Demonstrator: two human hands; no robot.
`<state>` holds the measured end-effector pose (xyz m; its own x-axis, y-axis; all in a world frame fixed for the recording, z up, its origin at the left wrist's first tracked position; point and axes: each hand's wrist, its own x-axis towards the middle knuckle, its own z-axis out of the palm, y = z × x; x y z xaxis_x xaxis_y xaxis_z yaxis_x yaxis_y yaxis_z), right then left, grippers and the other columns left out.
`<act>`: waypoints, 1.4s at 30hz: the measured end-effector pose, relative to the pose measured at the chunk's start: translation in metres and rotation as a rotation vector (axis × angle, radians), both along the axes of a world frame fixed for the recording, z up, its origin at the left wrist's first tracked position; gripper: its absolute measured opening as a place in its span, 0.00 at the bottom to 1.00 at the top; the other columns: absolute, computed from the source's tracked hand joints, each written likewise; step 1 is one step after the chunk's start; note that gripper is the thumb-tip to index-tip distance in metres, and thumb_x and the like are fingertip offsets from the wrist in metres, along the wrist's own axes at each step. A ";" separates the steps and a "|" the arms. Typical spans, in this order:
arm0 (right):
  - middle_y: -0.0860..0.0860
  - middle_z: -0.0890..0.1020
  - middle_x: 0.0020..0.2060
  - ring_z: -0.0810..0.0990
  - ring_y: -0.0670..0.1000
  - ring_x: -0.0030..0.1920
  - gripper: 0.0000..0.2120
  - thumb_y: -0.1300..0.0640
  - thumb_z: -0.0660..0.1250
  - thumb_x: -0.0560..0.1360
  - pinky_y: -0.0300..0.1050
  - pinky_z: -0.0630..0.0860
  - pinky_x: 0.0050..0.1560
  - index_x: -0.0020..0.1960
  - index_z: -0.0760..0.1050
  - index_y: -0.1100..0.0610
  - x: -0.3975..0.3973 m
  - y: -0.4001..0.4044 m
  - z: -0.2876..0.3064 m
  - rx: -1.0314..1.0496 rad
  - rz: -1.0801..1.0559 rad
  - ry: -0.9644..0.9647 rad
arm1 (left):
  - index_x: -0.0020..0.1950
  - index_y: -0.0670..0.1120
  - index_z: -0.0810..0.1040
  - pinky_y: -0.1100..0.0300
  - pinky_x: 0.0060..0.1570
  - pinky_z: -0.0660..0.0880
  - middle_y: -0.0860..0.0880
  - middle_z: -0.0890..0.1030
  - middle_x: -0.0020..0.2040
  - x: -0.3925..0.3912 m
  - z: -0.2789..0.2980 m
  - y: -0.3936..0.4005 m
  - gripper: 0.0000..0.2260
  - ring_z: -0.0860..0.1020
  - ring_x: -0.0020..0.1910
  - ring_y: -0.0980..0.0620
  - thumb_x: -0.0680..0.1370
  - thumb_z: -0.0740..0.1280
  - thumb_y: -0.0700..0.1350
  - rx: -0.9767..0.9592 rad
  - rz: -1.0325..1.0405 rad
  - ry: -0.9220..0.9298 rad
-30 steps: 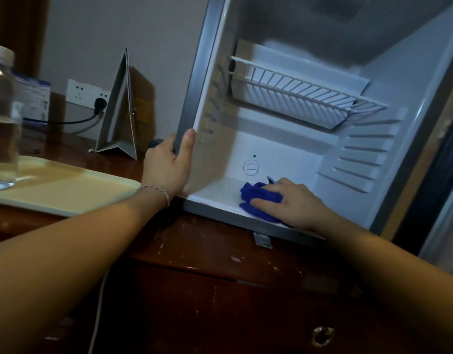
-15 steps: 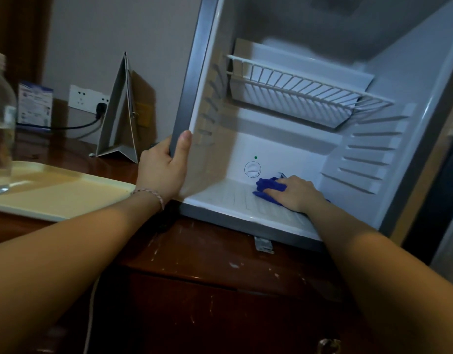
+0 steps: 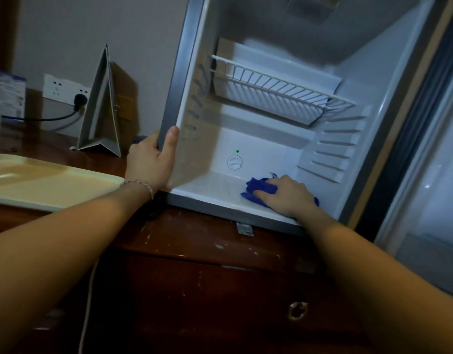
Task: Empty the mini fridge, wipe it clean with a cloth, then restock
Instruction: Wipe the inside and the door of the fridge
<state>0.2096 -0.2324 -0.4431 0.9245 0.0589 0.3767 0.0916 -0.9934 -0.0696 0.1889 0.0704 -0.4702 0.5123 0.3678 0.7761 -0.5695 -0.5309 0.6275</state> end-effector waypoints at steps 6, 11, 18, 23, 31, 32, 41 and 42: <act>0.48 0.72 0.51 0.74 0.60 0.57 0.20 0.28 0.60 0.74 0.55 0.73 0.56 0.57 0.77 0.39 -0.049 -0.005 -0.008 0.030 0.031 -0.064 | 0.37 0.54 0.68 0.59 0.34 0.64 0.52 0.73 0.33 -0.009 0.002 -0.006 0.19 0.71 0.33 0.57 0.81 0.54 0.64 -0.019 -0.006 0.041; 0.47 0.72 0.49 0.75 0.59 0.55 0.21 0.28 0.60 0.73 0.54 0.74 0.56 0.56 0.78 0.39 -0.052 -0.007 -0.006 0.002 0.049 -0.068 | 0.35 0.54 0.68 0.58 0.33 0.65 0.52 0.73 0.32 -0.007 0.001 -0.007 0.20 0.71 0.32 0.57 0.81 0.54 0.65 -0.044 -0.021 0.025; 0.49 0.76 0.51 0.76 0.61 0.55 0.24 0.26 0.59 0.71 0.55 0.76 0.56 0.57 0.77 0.39 -0.013 0.003 0.000 0.001 -0.018 -0.028 | 0.34 0.53 0.67 0.57 0.34 0.66 0.52 0.71 0.30 -0.003 0.001 -0.011 0.21 0.70 0.30 0.55 0.82 0.55 0.63 -0.073 -0.008 -0.019; 0.52 0.75 0.61 0.72 0.64 0.63 0.27 0.25 0.58 0.72 0.60 0.73 0.62 0.65 0.74 0.37 0.029 0.007 0.007 0.005 -0.060 0.036 | 0.33 0.53 0.68 0.56 0.36 0.70 0.51 0.73 0.30 0.001 0.000 -0.010 0.22 0.73 0.31 0.53 0.82 0.55 0.63 -0.077 0.006 -0.043; 0.50 0.78 0.57 0.76 0.59 0.58 0.25 0.22 0.55 0.64 0.54 0.74 0.58 0.48 0.74 0.39 0.047 0.012 0.014 0.027 -0.051 0.108 | 0.33 0.53 0.69 0.55 0.37 0.72 0.51 0.75 0.31 -0.001 0.000 -0.008 0.22 0.75 0.33 0.53 0.81 0.56 0.64 -0.071 -0.022 -0.027; 0.50 0.79 0.56 0.77 0.59 0.57 0.22 0.24 0.57 0.67 0.52 0.74 0.55 0.46 0.73 0.40 0.045 0.011 0.014 0.035 -0.050 0.104 | 0.33 0.52 0.68 0.56 0.36 0.69 0.51 0.74 0.31 -0.003 0.000 -0.008 0.22 0.73 0.32 0.54 0.81 0.56 0.64 -0.070 -0.033 -0.025; 0.45 0.77 0.53 0.77 0.56 0.57 0.20 0.33 0.64 0.74 0.49 0.74 0.54 0.61 0.77 0.42 -0.018 0.007 0.008 -0.005 0.012 0.016 | 0.34 0.54 0.67 0.56 0.35 0.66 0.50 0.72 0.31 -0.009 0.002 -0.010 0.21 0.72 0.32 0.53 0.81 0.54 0.65 -0.074 -0.036 0.008; 0.46 0.76 0.52 0.77 0.56 0.57 0.21 0.33 0.64 0.74 0.49 0.73 0.53 0.61 0.77 0.42 -0.027 0.009 0.008 -0.006 0.013 -0.002 | 0.34 0.54 0.67 0.56 0.36 0.66 0.50 0.73 0.32 -0.008 0.002 -0.010 0.21 0.72 0.32 0.53 0.81 0.54 0.65 -0.080 -0.034 0.009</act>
